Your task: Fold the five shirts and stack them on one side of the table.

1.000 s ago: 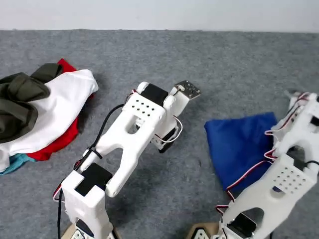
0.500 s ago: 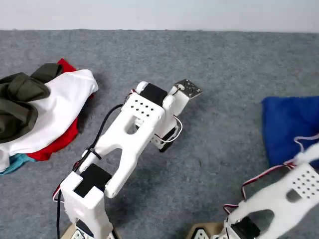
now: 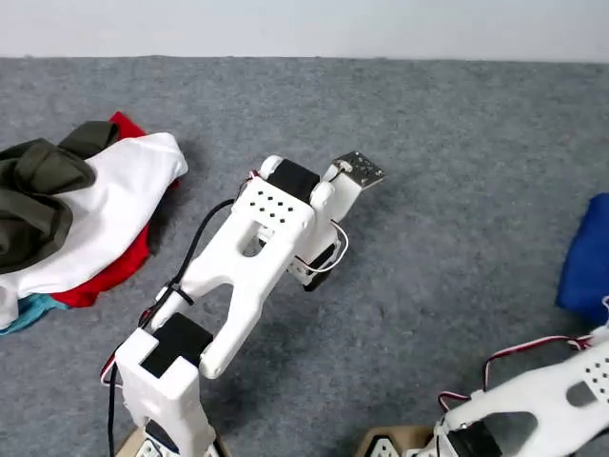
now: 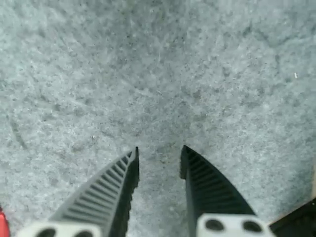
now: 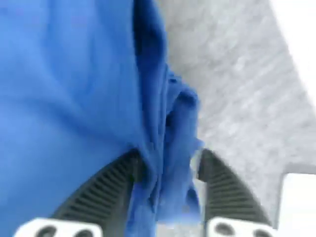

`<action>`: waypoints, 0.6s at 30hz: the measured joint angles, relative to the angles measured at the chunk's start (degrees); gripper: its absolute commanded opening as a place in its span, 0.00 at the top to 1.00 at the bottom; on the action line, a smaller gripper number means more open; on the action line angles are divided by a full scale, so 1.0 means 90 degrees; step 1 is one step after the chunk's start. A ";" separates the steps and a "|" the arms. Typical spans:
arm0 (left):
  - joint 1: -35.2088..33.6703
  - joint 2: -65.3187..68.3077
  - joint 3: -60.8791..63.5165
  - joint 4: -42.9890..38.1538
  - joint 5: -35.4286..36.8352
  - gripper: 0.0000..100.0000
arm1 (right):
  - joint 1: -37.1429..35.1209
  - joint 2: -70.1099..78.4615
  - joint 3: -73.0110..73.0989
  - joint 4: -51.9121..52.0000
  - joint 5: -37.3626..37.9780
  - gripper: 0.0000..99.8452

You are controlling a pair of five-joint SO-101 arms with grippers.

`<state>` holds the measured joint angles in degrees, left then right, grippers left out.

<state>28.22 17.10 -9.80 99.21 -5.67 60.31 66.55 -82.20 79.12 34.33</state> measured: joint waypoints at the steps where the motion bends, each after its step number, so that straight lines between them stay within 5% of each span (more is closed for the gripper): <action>1: 0.0000 0.0000 0.0000 0.0000 0.0000 0.87 | -0.0020 0.0000 -0.0225 0.0127 0.0000 0.77; 18: -0.0479 -0.1055 -0.0049 0.0000 0.0000 0.86 | -0.1250 -0.1006 -0.1133 0.2383 -0.0586 0.77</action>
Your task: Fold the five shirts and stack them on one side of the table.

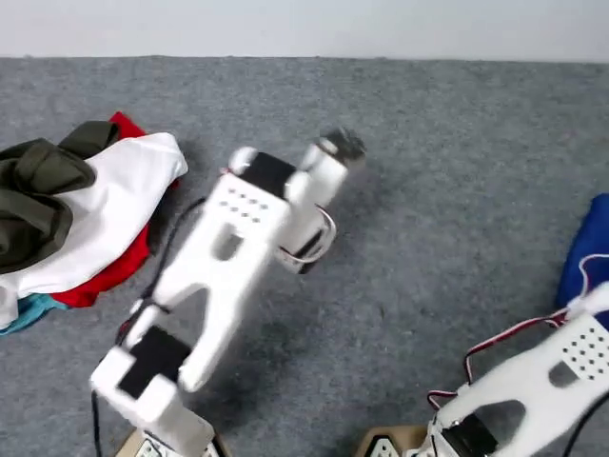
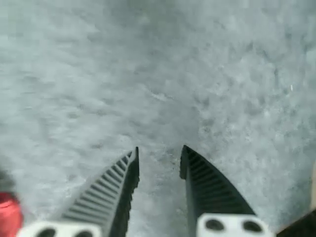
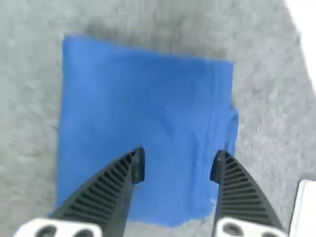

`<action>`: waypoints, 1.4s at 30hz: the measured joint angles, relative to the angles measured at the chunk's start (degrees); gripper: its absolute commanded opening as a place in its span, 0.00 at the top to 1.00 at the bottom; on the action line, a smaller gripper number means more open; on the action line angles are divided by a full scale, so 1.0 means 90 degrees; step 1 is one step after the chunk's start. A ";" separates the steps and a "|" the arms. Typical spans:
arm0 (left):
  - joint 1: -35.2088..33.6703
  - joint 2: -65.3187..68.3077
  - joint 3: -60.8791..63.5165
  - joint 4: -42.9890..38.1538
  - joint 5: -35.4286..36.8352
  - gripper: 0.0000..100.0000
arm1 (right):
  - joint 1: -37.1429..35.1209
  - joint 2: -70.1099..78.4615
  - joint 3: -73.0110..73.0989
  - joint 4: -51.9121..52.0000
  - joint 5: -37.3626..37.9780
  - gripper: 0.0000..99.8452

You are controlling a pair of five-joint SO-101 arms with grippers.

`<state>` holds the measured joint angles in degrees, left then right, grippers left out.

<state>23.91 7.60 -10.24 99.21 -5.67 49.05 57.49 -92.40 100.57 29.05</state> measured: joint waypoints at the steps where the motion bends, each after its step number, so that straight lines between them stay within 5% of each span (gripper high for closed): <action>1: -0.0176 -0.0244 -0.0068 0.0000 0.0000 0.86 | -0.0098 -0.0117 0.0000 0.0010 -0.0088 0.77; 7: -0.1885 -0.1280 -0.0527 0.0020 0.0000 0.86 | -0.1143 -0.0811 0.0000 0.0010 -0.0518 0.77; 15: -0.4689 -0.1319 -0.1192 0.0039 0.0000 0.70 | -0.2510 -0.1094 0.0000 0.0010 -0.0840 0.77; 19: -0.5705 -0.1338 -0.1280 -0.0586 0.0000 0.70 | -0.2882 -0.1143 0.0029 0.0010 -0.0860 0.77; 24: -0.6017 -0.1338 -0.1280 -0.1661 -0.0010 0.70 | -0.3331 -0.1758 0.1270 0.0010 -0.0860 0.77; 34: -0.6584 -0.0098 -0.1289 -0.2618 -0.1289 0.78 | -0.4689 -0.4249 0.6564 0.0010 -0.0821 0.77; 42: -0.7150 0.0967 -0.1280 -0.3272 -0.1954 0.83 | -0.4913 -0.4835 0.8205 0.0010 -0.0479 0.77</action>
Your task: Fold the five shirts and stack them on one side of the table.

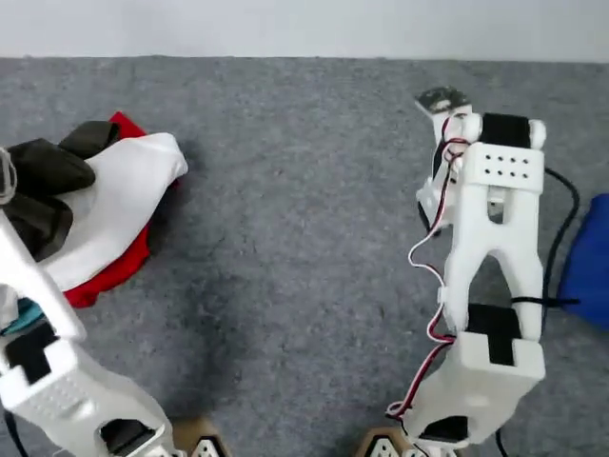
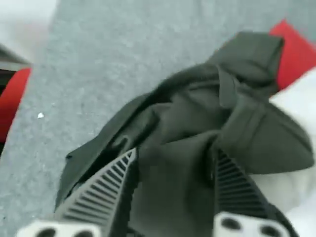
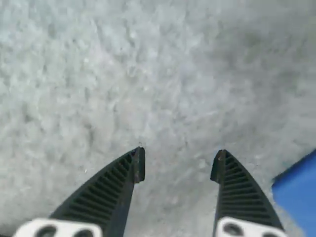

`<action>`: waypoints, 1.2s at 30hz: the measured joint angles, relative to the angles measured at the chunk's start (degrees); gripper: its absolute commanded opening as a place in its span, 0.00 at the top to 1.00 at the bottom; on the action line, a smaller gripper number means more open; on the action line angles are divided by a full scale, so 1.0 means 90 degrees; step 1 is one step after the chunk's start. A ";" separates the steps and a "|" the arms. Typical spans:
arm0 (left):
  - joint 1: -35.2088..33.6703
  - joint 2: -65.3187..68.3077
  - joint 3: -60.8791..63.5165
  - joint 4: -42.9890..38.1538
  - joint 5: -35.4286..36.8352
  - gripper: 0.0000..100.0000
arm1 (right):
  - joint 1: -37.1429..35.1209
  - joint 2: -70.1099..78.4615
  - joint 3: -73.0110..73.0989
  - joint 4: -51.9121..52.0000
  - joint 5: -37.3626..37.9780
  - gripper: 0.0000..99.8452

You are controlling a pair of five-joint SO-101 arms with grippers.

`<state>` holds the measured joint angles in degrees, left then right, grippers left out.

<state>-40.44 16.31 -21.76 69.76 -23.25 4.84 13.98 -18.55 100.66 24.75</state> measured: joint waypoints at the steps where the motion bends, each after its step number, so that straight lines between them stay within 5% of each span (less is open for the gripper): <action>1: 0.0010 0.0127 0.0000 -0.0010 -0.0117 0.86 | 0.0010 0.0000 0.0098 0.0000 0.0000 0.77; 5: 0.0010 0.0586 0.0000 -0.0010 -0.0860 0.99 | 0.0000 -0.0020 0.0410 0.0000 0.0000 0.77; 14: 0.0010 0.0694 -0.0518 -0.0010 -0.1387 0.99 | 0.0078 -0.0020 0.0713 0.0000 0.0020 0.77; 27: 0.0039 0.0694 -0.5812 -0.0010 0.0137 0.99 | 0.1241 -0.0020 0.0713 0.0000 0.0020 0.77; 31: 0.0674 0.0498 -0.7668 -0.0234 0.0225 0.99 | 0.1446 -0.0020 0.0713 0.0000 0.0020 0.77; 36: 0.2256 -0.0742 -0.7844 0.0205 0.0234 0.99 | 0.1455 -0.0020 0.0713 0.0000 0.0020 0.77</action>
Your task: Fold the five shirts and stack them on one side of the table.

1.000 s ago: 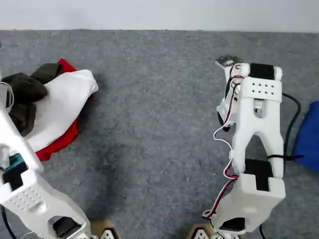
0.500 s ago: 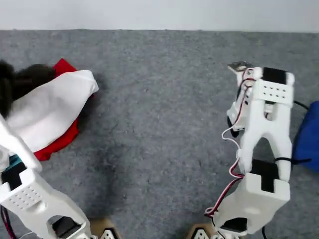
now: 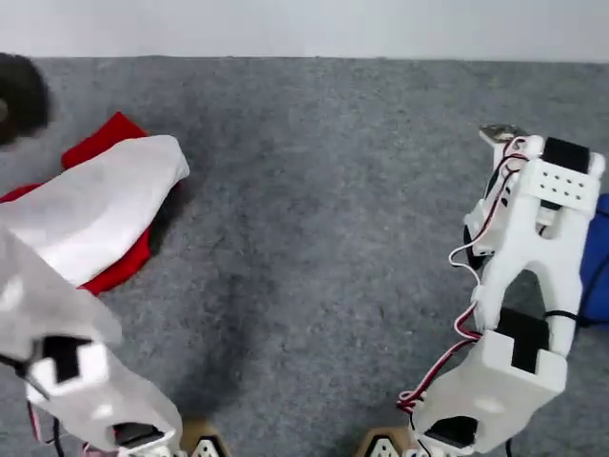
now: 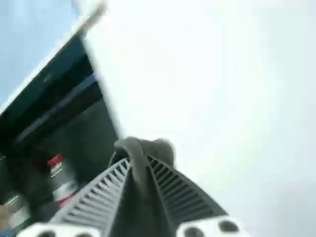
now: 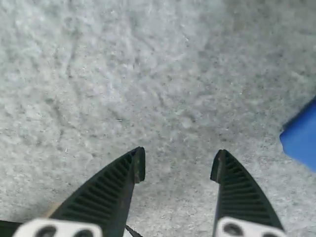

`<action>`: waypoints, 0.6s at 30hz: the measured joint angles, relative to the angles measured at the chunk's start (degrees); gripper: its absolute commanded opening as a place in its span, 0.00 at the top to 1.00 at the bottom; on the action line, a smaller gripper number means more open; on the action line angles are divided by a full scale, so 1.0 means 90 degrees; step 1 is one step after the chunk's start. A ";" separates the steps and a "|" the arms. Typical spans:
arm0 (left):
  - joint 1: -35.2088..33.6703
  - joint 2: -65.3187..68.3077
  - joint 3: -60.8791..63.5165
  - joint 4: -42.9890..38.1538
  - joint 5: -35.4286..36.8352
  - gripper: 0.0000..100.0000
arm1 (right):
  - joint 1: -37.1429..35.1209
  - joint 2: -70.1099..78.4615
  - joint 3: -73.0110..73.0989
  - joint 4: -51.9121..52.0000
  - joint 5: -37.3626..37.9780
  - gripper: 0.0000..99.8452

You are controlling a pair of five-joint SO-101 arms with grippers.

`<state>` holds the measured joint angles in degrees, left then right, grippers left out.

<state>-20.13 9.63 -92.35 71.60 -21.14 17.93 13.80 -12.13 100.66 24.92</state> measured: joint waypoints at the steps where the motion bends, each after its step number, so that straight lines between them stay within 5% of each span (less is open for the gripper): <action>1: 0.0440 -0.0215 -0.0010 0.0234 0.0000 0.99 | 0.0000 0.0000 0.0000 0.0000 0.0000 0.77; 8: 0.3448 -0.0781 0.0303 0.2794 -0.0166 0.99 | 0.0000 0.0000 0.0000 0.0000 0.0000 0.77; 12: 0.3468 -0.0332 0.1485 0.3096 0.0029 0.90 | 0.0000 0.0000 0.0000 0.0000 0.0000 0.76; 18: 0.2764 0.0381 0.2940 0.3106 0.1954 0.70 | 0.0000 0.0000 0.0000 0.0000 0.0000 0.57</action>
<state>4.75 13.05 -65.89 99.56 -3.56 17.93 13.80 -12.13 100.66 24.92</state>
